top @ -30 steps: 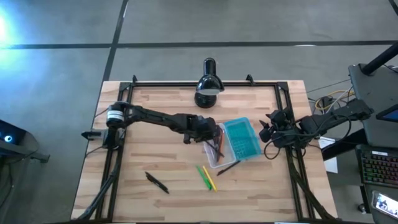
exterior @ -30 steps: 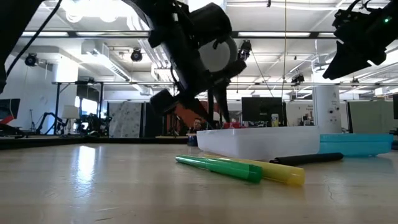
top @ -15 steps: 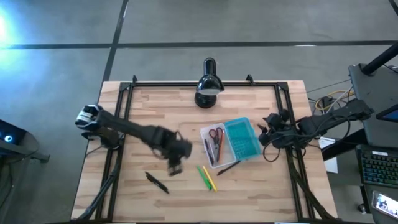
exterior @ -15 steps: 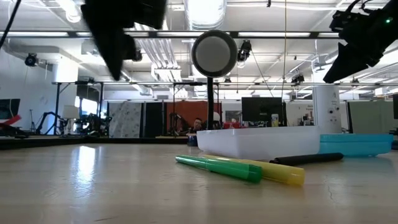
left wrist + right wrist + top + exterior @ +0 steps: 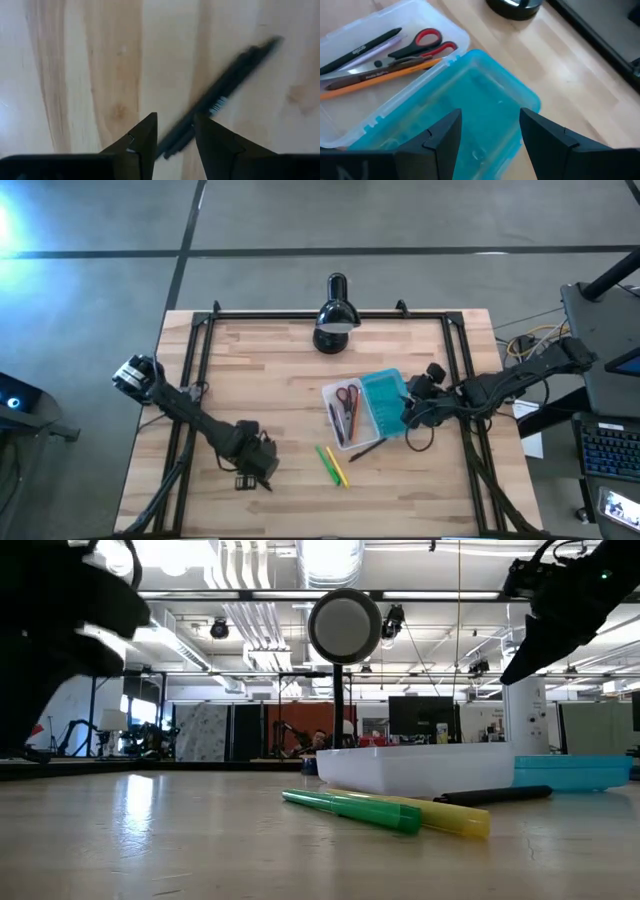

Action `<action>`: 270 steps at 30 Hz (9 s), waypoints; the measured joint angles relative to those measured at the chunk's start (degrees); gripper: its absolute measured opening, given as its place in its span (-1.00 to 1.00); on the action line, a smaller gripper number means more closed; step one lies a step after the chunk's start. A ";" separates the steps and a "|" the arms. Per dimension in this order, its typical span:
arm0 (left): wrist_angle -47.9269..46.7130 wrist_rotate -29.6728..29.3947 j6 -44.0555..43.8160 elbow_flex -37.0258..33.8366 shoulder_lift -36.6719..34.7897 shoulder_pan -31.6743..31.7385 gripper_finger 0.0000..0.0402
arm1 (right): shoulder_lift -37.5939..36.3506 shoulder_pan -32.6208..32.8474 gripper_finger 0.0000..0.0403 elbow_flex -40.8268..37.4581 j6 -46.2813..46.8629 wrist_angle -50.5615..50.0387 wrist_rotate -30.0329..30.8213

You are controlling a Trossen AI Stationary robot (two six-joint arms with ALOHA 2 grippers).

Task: Pick & place school supplies into a supply box
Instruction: Put the black pen into the supply box

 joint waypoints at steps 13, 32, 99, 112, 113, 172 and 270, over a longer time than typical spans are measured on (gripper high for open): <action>5.66 3.64 1.71 -4.63 -0.53 -0.07 -0.44 | 9.46 0.01 -0.05 5.29 -0.85 0.88 -0.52; 12.20 1.93 4.17 -8.76 -0.44 -1.28 -0.44 | 11.74 0.03 -0.05 5.86 -0.66 0.92 -0.52; 60.87 -9.99 -44.30 -10.54 -6.33 29.90 -0.96 | 5.37 -4.87 -0.05 7.17 22.81 0.67 9.24; 72.56 0.70 -57.41 -1.74 14.54 29.33 -0.91 | 2.89 -5.63 -0.05 7.08 20.58 -3.38 9.20; 72.05 0.72 -57.55 -0.99 15.59 29.17 -0.87 | 2.89 -5.63 -0.05 7.10 20.57 -3.85 9.22; 9.14 -1.22 -1.56 1.02 8.15 -9.49 -0.40 | 3.15 -6.69 -0.05 5.61 9.60 -5.31 6.68; 36.28 -10.86 -26.06 -21.86 -27.01 18.56 -0.52 | 34.34 0.93 -0.31 20.27 46.28 6.47 -40.23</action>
